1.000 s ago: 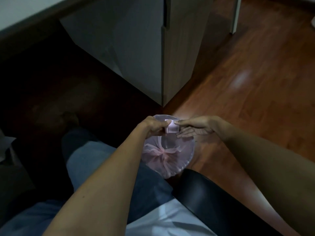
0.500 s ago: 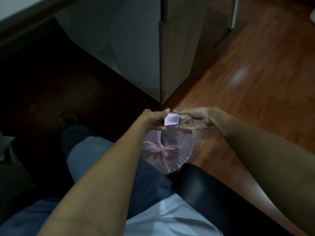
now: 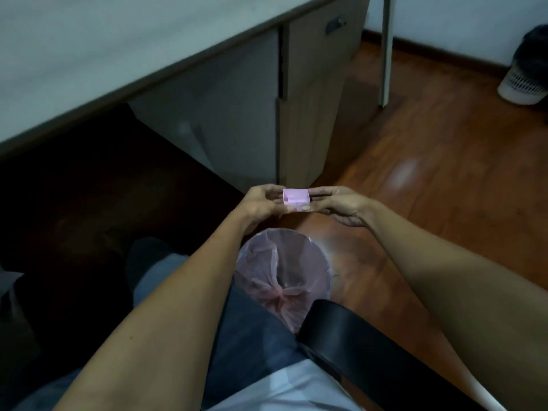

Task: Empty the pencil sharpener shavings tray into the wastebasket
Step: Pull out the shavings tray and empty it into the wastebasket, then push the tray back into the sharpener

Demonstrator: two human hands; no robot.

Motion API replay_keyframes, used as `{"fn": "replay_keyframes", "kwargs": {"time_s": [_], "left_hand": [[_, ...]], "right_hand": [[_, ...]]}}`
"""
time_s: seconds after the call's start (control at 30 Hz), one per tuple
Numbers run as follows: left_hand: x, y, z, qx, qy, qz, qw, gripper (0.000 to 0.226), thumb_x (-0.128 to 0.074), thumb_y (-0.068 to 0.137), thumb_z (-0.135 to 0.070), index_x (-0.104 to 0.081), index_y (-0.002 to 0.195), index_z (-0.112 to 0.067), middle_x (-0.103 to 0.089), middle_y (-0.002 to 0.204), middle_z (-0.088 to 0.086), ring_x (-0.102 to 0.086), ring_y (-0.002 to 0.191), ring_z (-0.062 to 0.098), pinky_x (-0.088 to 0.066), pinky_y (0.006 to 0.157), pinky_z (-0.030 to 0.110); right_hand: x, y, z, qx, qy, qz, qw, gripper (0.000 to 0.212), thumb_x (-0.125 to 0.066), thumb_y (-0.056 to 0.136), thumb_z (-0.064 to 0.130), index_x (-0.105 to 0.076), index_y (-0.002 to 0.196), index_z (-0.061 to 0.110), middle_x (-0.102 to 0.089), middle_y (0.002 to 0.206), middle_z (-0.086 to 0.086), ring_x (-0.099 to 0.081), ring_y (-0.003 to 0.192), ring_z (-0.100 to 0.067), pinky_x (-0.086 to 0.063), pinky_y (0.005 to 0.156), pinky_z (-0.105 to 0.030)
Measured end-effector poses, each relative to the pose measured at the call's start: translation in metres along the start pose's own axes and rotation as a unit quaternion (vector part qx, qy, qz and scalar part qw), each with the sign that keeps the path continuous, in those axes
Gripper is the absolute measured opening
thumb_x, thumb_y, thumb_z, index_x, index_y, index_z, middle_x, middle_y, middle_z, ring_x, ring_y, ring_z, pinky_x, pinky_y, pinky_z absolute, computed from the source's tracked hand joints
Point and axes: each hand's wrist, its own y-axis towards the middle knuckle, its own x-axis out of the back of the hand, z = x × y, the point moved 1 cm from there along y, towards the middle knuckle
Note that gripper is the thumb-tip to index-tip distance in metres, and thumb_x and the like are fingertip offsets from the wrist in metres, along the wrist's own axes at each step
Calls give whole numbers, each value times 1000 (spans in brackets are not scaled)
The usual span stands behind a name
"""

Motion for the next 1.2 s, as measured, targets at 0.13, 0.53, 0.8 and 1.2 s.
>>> {"fn": "replay_keyframes", "kwargs": {"time_s": [0.13,0.53,0.8,1.2], "left_hand": [[4,-2,-48,-75,14,-8,997,66,-82,75,7,-56,135,6,-67,132,21,-66,122,28,-53,103,33],[23,-39,-195,-267,65,-45,960,67,-87,72,-5,-60,133,0,-72,119,8,-70,97,6,-57,77,12],[61,-76,-260,-318,78,-75,942,68,-91,70,-13,-63,132,-7,-74,117,1,-73,94,-5,-55,71,11],[207,-163,-285,-320,92,-194,923,61,-84,77,-6,-62,134,-6,-72,127,3,-71,114,16,-55,88,26]], "right_hand": [[6,-8,46,59,41,8,997,45,-51,93,-14,-56,136,-3,-64,121,-17,-67,90,-18,-61,74,-21],[20,-50,186,241,73,-7,968,54,-73,74,-21,-66,124,-3,-77,107,-12,-77,85,-9,-56,63,-13],[-4,-66,256,323,81,47,942,49,-76,66,-17,-73,110,4,-79,104,-11,-75,99,-18,-58,92,-25],[-147,-54,359,398,-25,176,900,45,-79,75,-9,-72,117,5,-78,110,-12,-74,105,-21,-57,88,-22]]}}
